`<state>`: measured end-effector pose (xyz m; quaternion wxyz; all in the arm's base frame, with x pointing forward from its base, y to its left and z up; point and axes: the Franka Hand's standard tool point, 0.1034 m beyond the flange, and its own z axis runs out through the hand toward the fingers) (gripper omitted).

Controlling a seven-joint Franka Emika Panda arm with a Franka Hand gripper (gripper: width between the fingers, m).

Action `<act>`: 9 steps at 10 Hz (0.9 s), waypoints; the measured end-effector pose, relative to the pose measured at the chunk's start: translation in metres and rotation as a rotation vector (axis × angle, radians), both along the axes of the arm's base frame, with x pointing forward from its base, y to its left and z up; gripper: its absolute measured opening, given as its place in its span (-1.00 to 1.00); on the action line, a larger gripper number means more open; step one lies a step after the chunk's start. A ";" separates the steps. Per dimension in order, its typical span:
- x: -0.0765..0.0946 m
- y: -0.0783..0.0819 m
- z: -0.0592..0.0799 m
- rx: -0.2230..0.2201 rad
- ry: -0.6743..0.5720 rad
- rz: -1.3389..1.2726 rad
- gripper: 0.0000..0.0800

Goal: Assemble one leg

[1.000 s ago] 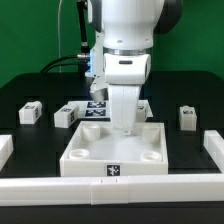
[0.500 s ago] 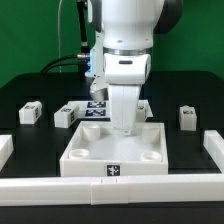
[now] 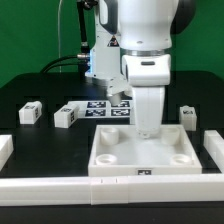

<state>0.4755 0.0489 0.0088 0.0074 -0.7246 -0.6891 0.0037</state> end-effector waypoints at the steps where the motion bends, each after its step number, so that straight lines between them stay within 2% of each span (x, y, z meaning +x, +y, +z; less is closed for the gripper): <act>1: 0.003 0.015 0.000 0.005 -0.005 0.002 -0.85; 2: 0.008 0.027 0.000 0.006 -0.009 0.003 -0.85; 7: 0.010 0.027 0.000 -0.002 0.002 0.002 -0.85; 9: 0.010 0.027 0.000 -0.002 0.002 0.002 0.02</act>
Offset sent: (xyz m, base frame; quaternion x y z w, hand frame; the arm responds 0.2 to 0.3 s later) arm 0.0100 0.0279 -0.0145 0.0215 -0.0032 -0.0296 0.9993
